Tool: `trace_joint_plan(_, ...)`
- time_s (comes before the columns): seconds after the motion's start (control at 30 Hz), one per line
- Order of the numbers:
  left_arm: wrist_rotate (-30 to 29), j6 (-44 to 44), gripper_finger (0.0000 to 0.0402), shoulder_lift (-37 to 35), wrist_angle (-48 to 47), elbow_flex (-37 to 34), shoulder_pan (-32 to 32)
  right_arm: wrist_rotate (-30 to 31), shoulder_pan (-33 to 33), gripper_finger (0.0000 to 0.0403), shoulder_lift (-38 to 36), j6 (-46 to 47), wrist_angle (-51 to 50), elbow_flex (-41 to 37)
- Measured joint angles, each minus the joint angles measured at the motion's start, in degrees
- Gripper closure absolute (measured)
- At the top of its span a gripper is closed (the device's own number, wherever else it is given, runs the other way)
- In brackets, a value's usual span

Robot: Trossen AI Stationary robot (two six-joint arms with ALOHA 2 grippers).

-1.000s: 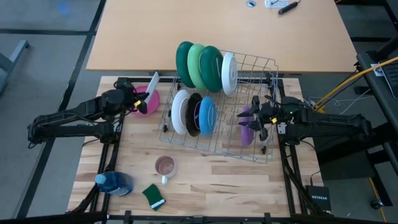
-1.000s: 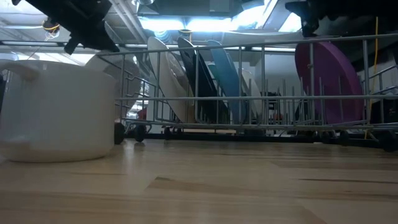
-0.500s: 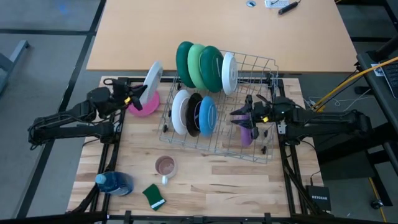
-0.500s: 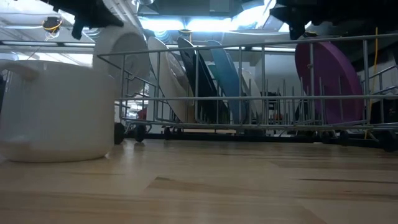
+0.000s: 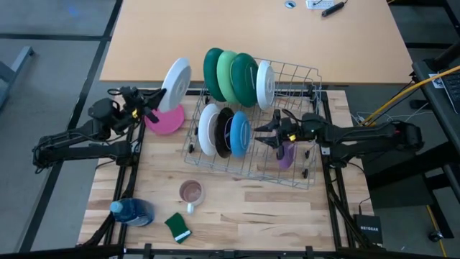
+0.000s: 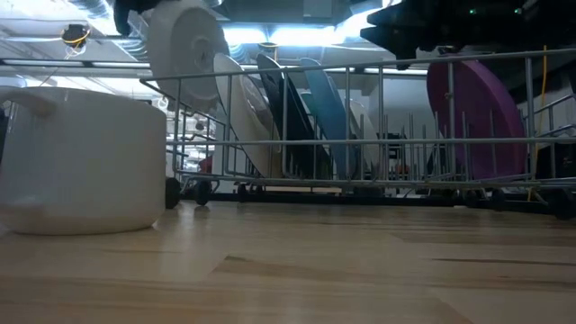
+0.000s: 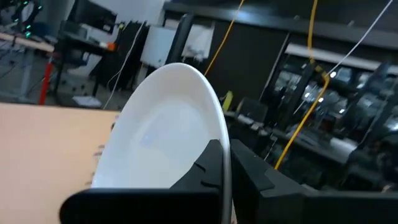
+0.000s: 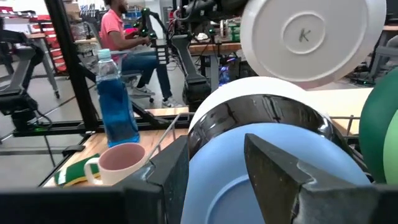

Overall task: Sort dishes
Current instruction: Put the white plate into the dishwasher rack

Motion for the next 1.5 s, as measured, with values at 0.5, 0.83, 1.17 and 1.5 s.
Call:
trace_joint_plan(0.5, 7.29, -0.18, 0.0401, 0.10, 9.97, 0.09, -0.02, 11.61, 0.00, 0.0242, 5.83, -0.07, 18.82, 0.42)
trace_joint_plan(0.83, 7.27, -1.73, 0.0401, 1.63, 6.78, 0.11, -0.01, 11.01, 0.00, 0.0242, 10.21, -0.05, 18.08, 5.00)
trace_joint_plan(1.17, 5.58, -7.89, 0.0401, 6.06, -9.44, 0.11, 0.00, 10.99, 0.00, 0.0242, 13.43, 0.46, 15.12, 5.33)
trace_joint_plan(1.5, 1.42, -12.88, 0.0401, 11.76, -25.00, 0.09, 0.00, 10.96, 0.00, 0.0242, 13.43, 0.52, 14.60, 5.33)
